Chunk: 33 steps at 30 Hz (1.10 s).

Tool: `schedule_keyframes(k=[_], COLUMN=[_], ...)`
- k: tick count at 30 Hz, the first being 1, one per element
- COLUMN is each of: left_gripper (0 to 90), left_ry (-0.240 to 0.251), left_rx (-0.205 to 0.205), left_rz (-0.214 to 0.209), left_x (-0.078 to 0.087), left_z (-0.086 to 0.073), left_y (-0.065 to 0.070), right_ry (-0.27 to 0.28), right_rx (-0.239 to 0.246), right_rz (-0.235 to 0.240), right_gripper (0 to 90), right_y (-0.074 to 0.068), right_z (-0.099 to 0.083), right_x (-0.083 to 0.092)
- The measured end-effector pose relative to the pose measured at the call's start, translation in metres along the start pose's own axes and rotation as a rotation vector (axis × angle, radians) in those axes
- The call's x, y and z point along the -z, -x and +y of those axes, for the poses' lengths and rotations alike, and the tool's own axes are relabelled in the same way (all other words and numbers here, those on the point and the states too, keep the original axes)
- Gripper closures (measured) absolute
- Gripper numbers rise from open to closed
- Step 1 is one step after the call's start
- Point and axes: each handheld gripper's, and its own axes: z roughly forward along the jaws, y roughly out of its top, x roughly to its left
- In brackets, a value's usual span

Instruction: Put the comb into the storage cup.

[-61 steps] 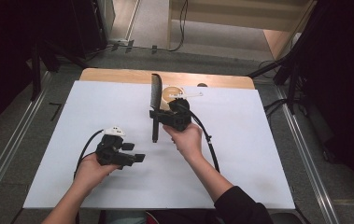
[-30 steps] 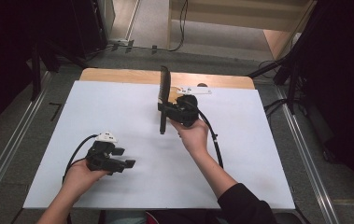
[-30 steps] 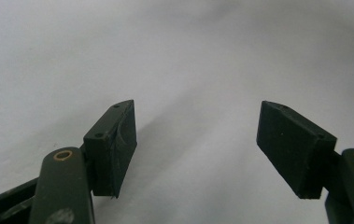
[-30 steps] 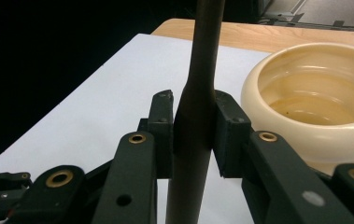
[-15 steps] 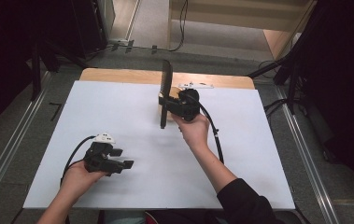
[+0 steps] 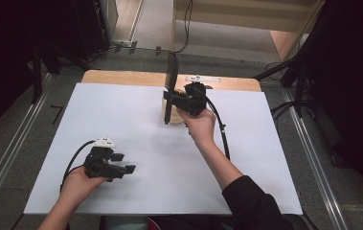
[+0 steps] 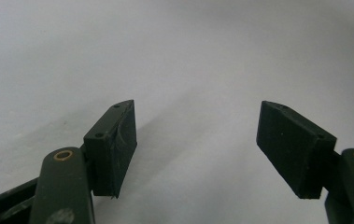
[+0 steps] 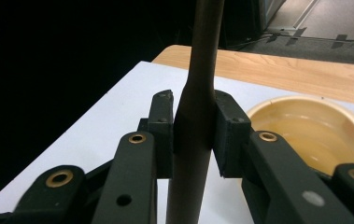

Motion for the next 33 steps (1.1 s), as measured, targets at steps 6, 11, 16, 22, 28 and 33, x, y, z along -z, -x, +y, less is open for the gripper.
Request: schedule_keyframes(k=[6, 11, 16, 22, 28, 33], left_gripper=[29.8, 29.8, 29.8, 29.8, 29.8, 29.8], left_ry=[0.003, 0.003, 0.000, 0.003, 0.000, -0.004], left_rx=[0.000, 0.002, 0.003, 0.000, -0.002, -0.006], left_rz=[0.002, 0.002, 0.003, -0.004, -0.009, -0.009], left_x=[0.001, 0.003, 0.003, 0.003, 0.002, 0.001], left_z=[-0.001, -0.001, -0.002, -0.002, -0.002, -0.001], left_y=[0.000, -0.002, -0.002, -0.002, -0.001, 0.000], right_ry=[0.013, 0.017, 0.029, 0.039, 0.044, 0.054], right_rx=[-0.003, -0.010, -0.009, -0.006, -0.004, -0.007], right_rz=[0.002, -0.001, -0.015, -0.040, -0.068, -0.095], right_gripper=[70.0, 70.0, 70.1, 70.0, 70.1, 70.1], right_y=[0.005, 0.011, 0.017, 0.022, 0.031, 0.039], right_z=[0.008, 0.016, 0.026, 0.036, 0.044, 0.050], right_x=[-0.004, -0.006, -0.007, -0.009, -0.009, -0.012])
